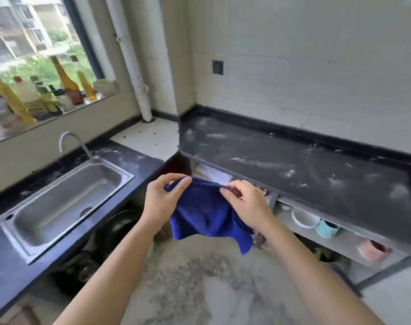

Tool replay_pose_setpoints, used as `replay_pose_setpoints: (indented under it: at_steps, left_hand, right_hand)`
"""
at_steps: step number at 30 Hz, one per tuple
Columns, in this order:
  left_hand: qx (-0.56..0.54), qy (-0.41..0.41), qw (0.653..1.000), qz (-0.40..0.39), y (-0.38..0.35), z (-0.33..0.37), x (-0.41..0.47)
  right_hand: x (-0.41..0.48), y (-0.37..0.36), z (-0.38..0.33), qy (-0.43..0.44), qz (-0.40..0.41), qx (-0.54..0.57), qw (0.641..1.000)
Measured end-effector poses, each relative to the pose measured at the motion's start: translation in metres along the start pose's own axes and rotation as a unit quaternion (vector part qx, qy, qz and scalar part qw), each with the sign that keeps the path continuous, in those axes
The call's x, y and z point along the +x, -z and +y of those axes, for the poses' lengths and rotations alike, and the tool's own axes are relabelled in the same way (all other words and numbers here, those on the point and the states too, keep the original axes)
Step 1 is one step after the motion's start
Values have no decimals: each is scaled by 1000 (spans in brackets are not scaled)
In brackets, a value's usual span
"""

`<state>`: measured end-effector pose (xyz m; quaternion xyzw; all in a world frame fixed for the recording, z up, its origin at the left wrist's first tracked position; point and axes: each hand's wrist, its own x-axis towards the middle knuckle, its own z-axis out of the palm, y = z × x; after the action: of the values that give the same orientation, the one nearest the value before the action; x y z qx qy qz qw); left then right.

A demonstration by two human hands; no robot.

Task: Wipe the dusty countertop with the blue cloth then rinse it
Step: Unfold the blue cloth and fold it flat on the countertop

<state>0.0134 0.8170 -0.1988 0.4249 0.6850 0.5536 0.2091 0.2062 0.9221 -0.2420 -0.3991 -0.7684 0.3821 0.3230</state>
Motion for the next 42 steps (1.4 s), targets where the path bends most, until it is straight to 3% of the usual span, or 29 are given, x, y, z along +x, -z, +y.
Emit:
replay_pose_setpoints:
  at_steps: [4, 12, 18, 22, 28, 32, 37, 42]
  left_hand:
    - [2, -3, 999, -48, -71, 6, 47]
    - [-6, 9, 993, -118, -173, -27, 165]
    - [-8, 1, 978, -211, -239, -72, 288]
    - [23, -23, 962, -270, -273, -85, 366]
    - [10, -17, 951, -309, -331, -85, 453]
    - [58, -38, 939, -338, -374, -95, 494]
    - [107, -83, 940, -313, -429, -78, 549]
    - [163, -189, 937, -245, -472, -68, 599]
  right_hand:
    - [33, 49, 48, -53, 31, -1, 998]
    - [121, 92, 121, -80, 94, -19, 992]
    - [211, 103, 172, -168, 98, -80, 978]
    - [270, 114, 184, -207, 57, -184, 959]
    - [336, 130, 217, -221, 108, -153, 957]
    - [374, 149, 254, -227, 111, -170, 952]
    - [435, 190, 294, -199, 164, -189, 947]
    - [496, 216, 329, -134, 206, -205, 947]
